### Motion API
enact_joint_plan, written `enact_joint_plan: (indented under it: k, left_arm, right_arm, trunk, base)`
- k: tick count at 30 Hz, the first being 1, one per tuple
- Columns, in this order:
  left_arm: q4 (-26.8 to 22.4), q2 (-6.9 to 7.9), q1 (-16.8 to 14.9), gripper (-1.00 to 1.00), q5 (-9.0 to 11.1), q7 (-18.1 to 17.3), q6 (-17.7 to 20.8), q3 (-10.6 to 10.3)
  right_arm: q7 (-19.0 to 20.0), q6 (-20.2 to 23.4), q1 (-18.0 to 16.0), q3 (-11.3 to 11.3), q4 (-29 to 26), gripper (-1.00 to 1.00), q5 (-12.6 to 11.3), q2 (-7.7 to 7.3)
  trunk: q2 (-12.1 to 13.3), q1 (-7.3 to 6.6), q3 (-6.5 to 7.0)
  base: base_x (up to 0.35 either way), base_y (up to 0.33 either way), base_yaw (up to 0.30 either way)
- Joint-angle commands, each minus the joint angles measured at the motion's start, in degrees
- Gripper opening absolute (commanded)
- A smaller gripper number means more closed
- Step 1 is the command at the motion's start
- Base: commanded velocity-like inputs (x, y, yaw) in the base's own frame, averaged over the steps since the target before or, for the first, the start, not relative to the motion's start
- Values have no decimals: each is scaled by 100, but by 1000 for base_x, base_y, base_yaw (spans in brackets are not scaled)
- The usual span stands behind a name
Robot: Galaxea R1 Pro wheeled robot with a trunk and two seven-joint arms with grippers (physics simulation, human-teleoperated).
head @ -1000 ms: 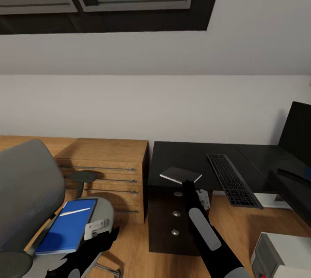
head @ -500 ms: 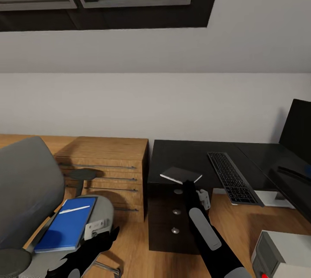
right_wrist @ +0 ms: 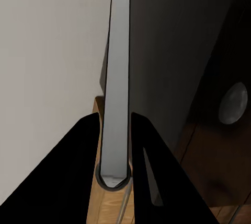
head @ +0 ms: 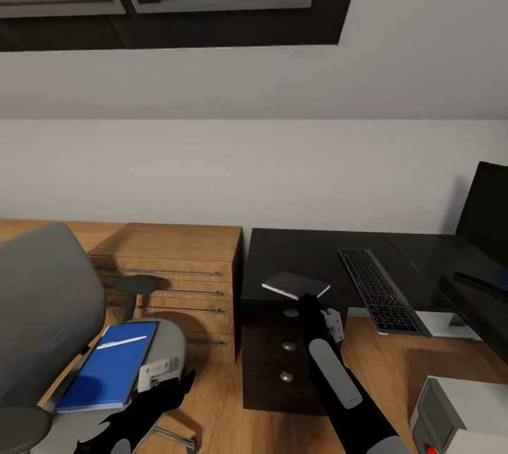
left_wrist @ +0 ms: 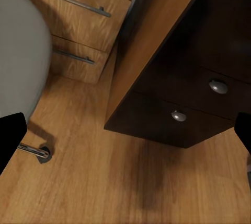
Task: In the bedroom, organize the workspace by keeping the computer under the desk, ensuring the monitor is on the desk, placing the keyboard on the desk next to the monitor, placing the mouse on the desk next to the keyboard, moving the folder from the swivel chair onto the desk next to the mouse, stacking the notebook on top of the folder with the pen on top of the notebook, and positioning the swivel chair next to the desk.
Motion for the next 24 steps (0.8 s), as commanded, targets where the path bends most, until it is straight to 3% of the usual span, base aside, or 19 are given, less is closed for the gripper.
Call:
enact_joint_plan:
  k: [1, 10, 17, 24]
  left_arm:
    - [-10, 5, -1, 100, 61, 57, 16, -12]
    - [-10, 9, -1, 100, 63, 51, 16, -12]
    - [40, 14, -1, 100, 61, 39, 11, -12]
    - [66, 12, -1, 100, 56, 26, 15, -17]
  right_arm:
    - [4, -44, -4, 12, -4, -100, -48, -5]
    - [44, -55, -4, -88, 12, -100, -31, -29]
    - [406, -63, -4, -114, 38, -100, -30, -33]
    - [473, -98, -4, -116, 46, -100, -31, -32]
  trunk:
    - [-3, 0, -5]
    - [-3, 0, -5]
    - [-3, 0, -5]
    - [-3, 0, -5]
  base:
    - [0, 0, 0]
    - [0, 0, 0]
    - [0, 0, 0]
    - [0, 0, 0]
